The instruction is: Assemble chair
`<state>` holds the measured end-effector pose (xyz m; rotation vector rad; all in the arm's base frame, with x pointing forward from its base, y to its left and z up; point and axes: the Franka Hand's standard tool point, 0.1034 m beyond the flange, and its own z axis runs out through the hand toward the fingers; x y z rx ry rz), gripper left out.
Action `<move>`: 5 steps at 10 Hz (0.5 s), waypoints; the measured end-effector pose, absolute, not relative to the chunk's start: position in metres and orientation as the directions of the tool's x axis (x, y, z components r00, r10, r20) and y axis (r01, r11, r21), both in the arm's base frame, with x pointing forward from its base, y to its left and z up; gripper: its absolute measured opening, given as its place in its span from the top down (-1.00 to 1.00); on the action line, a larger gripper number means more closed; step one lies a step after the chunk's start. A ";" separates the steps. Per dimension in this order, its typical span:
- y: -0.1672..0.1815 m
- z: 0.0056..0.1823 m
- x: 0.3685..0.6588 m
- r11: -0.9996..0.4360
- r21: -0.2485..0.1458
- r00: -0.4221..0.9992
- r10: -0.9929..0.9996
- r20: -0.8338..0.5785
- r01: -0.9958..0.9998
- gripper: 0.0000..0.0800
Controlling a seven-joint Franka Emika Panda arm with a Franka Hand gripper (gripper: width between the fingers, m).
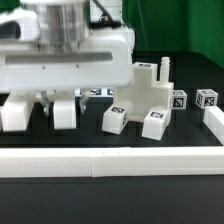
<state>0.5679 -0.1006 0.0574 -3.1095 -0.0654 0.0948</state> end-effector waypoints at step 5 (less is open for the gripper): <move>-0.087 0.133 0.573 -0.997 -0.062 0.998 0.057 -0.022 0.056 0.29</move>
Offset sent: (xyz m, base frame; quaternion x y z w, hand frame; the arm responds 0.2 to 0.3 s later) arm -0.0165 -0.0001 0.0792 -0.0370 -0.0188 0.0038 0.9991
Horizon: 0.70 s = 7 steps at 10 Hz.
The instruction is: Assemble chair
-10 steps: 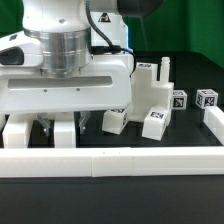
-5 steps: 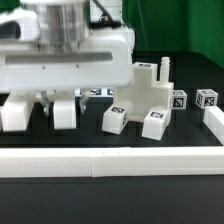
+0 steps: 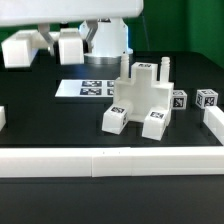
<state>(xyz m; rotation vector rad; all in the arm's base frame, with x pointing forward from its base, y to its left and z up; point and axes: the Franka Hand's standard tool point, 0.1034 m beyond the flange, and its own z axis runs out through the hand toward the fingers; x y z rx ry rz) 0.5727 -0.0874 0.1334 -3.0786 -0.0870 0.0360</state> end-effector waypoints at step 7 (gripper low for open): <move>-0.054 0.134 0.547 -0.891 -0.065 0.893 -0.446 -0.067 -0.450 0.29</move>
Offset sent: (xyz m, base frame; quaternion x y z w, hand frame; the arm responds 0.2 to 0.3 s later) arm -0.0027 -0.0227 -0.0015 -0.0109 0.0279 0.2383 0.9707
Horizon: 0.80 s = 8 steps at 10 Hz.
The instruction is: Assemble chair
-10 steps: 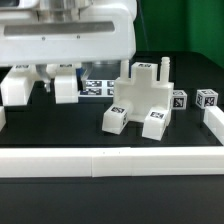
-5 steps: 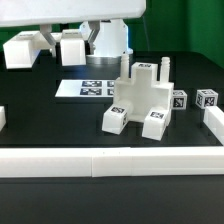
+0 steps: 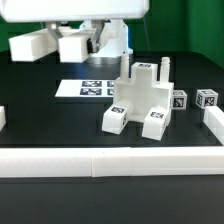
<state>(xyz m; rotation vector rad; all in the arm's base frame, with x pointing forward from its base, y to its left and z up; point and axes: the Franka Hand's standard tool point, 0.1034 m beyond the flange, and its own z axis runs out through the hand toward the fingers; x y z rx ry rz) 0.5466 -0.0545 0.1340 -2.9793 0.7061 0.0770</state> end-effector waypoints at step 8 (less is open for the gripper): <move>0.025 0.133 0.546 -0.894 -0.030 0.894 -0.445 -0.054 -0.447 0.29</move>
Offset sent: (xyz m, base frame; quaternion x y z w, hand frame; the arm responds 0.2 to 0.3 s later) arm 0.0000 0.0000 0.0000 0.0000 0.0000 0.0000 1.0000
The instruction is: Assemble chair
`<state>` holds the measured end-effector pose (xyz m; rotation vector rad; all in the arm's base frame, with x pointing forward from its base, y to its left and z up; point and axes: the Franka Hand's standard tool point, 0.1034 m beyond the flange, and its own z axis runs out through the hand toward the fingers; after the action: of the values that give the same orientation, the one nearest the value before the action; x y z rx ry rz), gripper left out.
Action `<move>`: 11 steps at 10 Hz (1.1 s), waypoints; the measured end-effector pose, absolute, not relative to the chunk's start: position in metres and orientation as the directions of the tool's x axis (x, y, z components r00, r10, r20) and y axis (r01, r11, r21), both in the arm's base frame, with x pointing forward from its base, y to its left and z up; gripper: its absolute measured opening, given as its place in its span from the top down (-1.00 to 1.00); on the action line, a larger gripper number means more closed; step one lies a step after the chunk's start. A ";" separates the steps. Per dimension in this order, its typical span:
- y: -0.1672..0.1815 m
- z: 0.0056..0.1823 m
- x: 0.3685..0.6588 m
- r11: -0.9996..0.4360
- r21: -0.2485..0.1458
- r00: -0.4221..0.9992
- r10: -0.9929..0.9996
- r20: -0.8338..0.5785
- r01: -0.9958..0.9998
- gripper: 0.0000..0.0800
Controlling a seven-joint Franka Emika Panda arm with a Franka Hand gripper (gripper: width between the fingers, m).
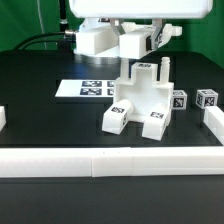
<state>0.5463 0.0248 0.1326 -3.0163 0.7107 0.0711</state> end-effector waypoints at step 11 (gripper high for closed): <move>0.047 0.120 0.548 -0.900 -0.071 0.903 -0.429 -0.032 -0.431 0.29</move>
Offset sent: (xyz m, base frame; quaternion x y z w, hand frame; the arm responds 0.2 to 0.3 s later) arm 0.0000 0.0000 0.0000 0.0000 0.0000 0.0000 1.0000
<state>0.5485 0.0472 0.1205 -2.9899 0.6769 0.0242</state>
